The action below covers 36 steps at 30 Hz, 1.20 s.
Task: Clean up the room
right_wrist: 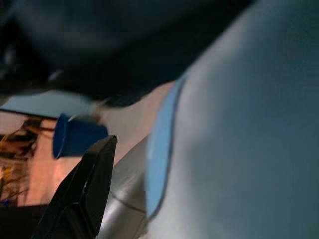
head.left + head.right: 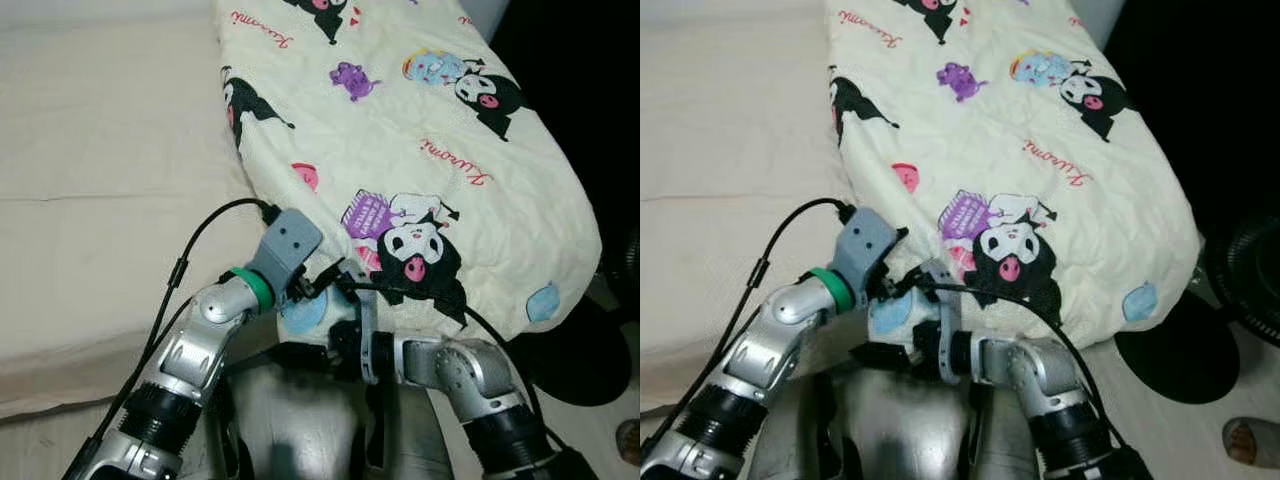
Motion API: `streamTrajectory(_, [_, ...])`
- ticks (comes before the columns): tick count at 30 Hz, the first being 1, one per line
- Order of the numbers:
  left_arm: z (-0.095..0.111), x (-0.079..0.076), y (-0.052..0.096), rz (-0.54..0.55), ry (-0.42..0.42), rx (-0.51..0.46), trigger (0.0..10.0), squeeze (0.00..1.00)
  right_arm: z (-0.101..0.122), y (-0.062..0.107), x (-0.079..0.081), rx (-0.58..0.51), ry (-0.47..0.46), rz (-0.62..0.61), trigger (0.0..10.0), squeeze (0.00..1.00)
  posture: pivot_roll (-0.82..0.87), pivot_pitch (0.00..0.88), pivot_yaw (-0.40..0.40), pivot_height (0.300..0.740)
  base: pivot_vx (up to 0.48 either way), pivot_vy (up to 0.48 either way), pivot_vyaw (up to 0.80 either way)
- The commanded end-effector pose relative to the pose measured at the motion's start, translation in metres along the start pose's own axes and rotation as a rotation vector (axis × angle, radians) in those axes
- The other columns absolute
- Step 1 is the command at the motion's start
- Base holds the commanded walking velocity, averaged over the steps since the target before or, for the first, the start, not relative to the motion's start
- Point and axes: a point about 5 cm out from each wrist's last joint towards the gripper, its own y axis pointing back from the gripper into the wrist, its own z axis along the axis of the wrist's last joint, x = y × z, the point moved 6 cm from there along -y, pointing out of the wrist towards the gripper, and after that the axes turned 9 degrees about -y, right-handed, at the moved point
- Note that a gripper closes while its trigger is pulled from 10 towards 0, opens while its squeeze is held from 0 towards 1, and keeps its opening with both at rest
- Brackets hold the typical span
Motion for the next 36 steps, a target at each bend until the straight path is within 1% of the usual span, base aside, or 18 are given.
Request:
streamTrajectory(1, [-0.005, -0.01, 0.0, -0.034, 0.0, 0.013, 10.0, 0.0, 0.001, 0.001, -0.004, -0.016, -0.02, -0.012, 10.0, 1.0, -0.03, 0.175, 0.051, 0.565, 0.0, 0.0, 0.0])
streamTrajectory(5, [0.005, -0.012, 0.0, -0.048, 0.032, -0.024, 10.0, 0.0, 0.002, 0.002, 0.005, -0.009, -0.016, 0.027, 10.0, 1.0, -0.03, 0.174, 0.051, 0.565, 0.0, 0.0, 0.0])
streamTrajectory(6, [0.013, -0.015, -0.001, -0.064, 0.053, -0.054, 10.0, 0.0, 0.004, 0.002, 0.01, -0.007, -0.016, 0.052, 10.0, 0.0, -0.03, 0.172, 0.05, 0.565, 0.0, 0.0, 0.0])
streamTrajectory(10, [0.023, -0.022, -0.005, -0.093, 0.049, -0.085, 10.0, 0.0, 0.004, 0.004, 0.022, 0.006, -0.018, 0.122, 10.0, 0.0, -0.03, 0.171, 0.051, 0.565, 0.0, 0.0, 0.0])
streamTrajectory(11, [0.019, -0.028, -0.009, -0.098, -0.017, -0.063, 10.0, 0.0, 0.003, 0.006, 0.03, 0.02, -0.007, 0.172, 10.0, 0.0, -0.03, 0.169, 0.051, 0.565, 0.0, 0.0, 0.0])
streamTrajectory(13, [-0.003, -0.034, -0.02, -0.084, -0.176, 0.057, 10.0, 0.0, 0.001, 0.009, 0.042, 0.034, 0.008, 0.237, 10.0, 0.0, -0.03, 0.168, 0.051, 0.565, 0.0, 0.0, 0.0])
streamTrajectory(14, [-0.003, -0.034, -0.02, -0.084, -0.176, 0.057, 10.0, 0.0, 0.001, 0.009, 0.042, 0.034, 0.008, 0.237, 10.0, 0.0, -0.03, 0.168, 0.051, 0.565, 0.0, 0.0, 0.0])
streamTrajectory(16, [-0.025, -0.033, -0.022, -0.074, -0.27, 0.147, 10.0, 0.0, 0.002, 0.009, 0.044, 0.031, 0.015, 0.247, 10.0, 0.0, -0.03, 0.166, 0.053, 0.565, 0.0, 0.0, 0.0])
streamTrajectory(17, [-0.025, -0.033, -0.022, -0.074, -0.27, 0.147, 10.0, 0.0, 0.002, 0.009, 0.044, 0.031, 0.015, 0.247, 10.0, 0.0, -0.03, 0.166, 0.053, 0.565, 0.0, 0.0, 0.0])
streamTrajectory(19, [-0.052, -0.02, -0.013, -0.058, -0.328, 0.239, 10.0, 0.0, 0.004, 0.011, 0.035, 0.023, 0.068, 0.198, 10.0, 0.0, -0.04, 0.165, 0.056, 0.565, 0.0, 0.0, 0.0])
streamTrajectory(22, [-0.076, 0.006, 0.004, -0.006, -0.399, 0.342, 10.0, 0.0, 0.013, 0.013, 0.026, -0.011, 0.121, 0.134, 10.0, 0.0, -0.03, 0.164, 0.056, 0.565, 0.0, 0.0, 0.0])
streamTrajectory(26, [-0.087, 0.02, 0.015, 0.028, -0.413, 0.393, 10.0, 0.0, 0.023, 0.019, 0.034, -0.053, 0.181, 0.164, 10.0, 0.0, -0.03, 0.165, 0.059, 0.565, 0.0, 0.0, 0.0])
streamTrajectory(28, [-0.099, 0.038, 0.03, 0.063, -0.405, 0.449, 10.0, 0.0, 0.036, 0.036, 0.059, -0.092, 0.296, 0.249, 10.0, 0.0, -0.02, 0.158, 0.061, 0.565, 0.0, 0.0, 0.0])
streamTrajectory(29, [-0.099, 0.038, 0.03, 0.063, -0.405, 0.449, 10.0, 0.0, 0.036, 0.036, 0.059, -0.092, 0.296, 0.249, 10.0, 0.0, -0.02, 0.158, 0.061, 0.565, 0.0, 0.0, 0.0])
streamTrajectory(30, [-0.104, 0.043, 0.034, 0.076, -0.407, 0.466, 10.0, 0.0, 0.039, 0.043, 0.068, -0.095, 0.333, 0.281, 10.0, 0.0, -0.02, 0.158, 0.061, 0.565, 0.0, 0.0, 0.0])
streamTrajectory(31, [-0.104, 0.043, 0.034, 0.076, -0.407, 0.466, 10.0, 0.0, 0.039, 0.043, 0.068, -0.095, 0.333, 0.281, 10.0, 0.0, -0.02, 0.158, 0.061, 0.565, 0.0, 0.0, 0.0])
streamTrajectory(33, [-0.112, 0.044, 0.042, 0.071, -0.395, 0.484, 10.0, 0.0, 0.039, 0.057, 0.079, -0.089, 0.401, 0.281, 10.0, 0.0, -0.02, 0.149, 0.052, 0.565, 0.0, 0.0, 0.0])
streamTrajectory(36, [-0.115, 0.041, 0.045, 0.055, -0.389, 0.483, 10.0, 0.0, 0.036, 0.065, 0.078, -0.076, 0.446, 0.243, 10.0, 0.0, -0.03, 0.148, 0.049, 0.565, 0.0, 0.0, 0.0])
